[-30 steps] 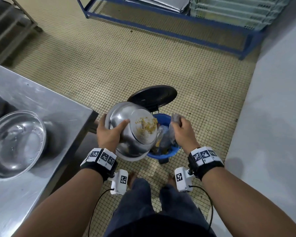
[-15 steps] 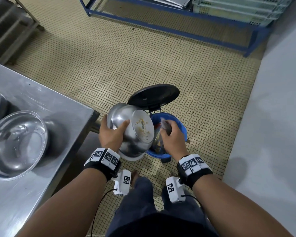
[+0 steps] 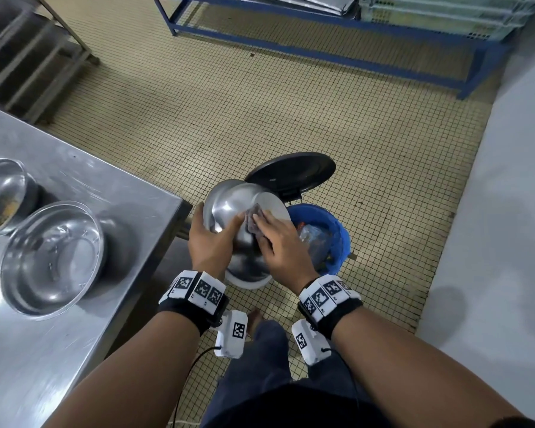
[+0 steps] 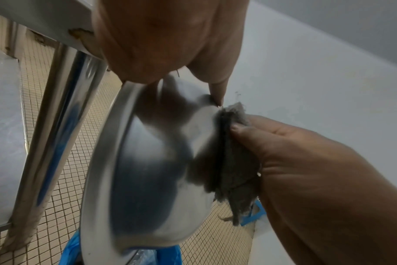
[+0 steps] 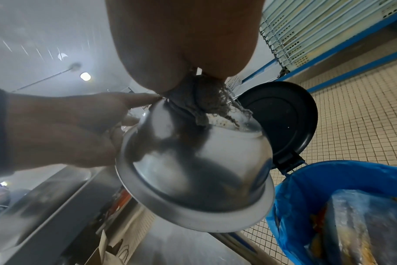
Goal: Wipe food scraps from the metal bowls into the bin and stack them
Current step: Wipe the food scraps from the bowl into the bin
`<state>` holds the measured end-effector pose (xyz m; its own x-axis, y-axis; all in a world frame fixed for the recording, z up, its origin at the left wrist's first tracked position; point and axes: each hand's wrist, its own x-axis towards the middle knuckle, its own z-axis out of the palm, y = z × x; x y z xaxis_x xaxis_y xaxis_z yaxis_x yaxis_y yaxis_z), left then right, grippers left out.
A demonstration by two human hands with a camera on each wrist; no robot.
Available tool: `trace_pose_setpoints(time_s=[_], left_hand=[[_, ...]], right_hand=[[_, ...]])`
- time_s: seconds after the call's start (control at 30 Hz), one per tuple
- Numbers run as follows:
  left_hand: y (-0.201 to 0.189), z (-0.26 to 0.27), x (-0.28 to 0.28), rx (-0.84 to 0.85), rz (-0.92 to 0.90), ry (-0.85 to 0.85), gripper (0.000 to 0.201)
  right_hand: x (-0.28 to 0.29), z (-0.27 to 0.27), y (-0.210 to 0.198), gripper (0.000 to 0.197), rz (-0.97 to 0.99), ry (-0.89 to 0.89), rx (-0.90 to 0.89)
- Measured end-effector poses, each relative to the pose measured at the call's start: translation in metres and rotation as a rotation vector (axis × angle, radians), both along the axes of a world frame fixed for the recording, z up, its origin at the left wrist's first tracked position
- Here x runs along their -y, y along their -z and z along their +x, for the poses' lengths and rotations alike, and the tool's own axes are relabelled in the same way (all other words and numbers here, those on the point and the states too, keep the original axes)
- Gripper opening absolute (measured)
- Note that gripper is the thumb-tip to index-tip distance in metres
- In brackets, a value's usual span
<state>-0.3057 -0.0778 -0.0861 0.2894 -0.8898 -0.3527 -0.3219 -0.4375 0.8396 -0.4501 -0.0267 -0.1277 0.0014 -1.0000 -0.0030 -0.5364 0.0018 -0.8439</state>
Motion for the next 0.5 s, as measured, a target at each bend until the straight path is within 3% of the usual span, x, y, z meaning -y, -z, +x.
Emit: trace_pose_setpoints(time_s=[0.17, 0.33, 0.5], left_hand=[[-0.005, 0.0, -0.002, -0.012, -0.005, 0.028, 0.099], [-0.007, -0.002, -0.002, 0.001, -0.016, 0.045, 0.099], [-0.007, -0.006, -0.003, 0.004, -0.004, 0.064, 0.105]], right_hand=[[0.002, -0.012, 0.015, 0.047, 0.1, 0.079, -0.025], [0.02, -0.035, 0.023, 0.048, 0.11, 0.287, 0.053], [0.024, -0.028, -0.003, 0.047, -0.016, 0.221, 0.031]])
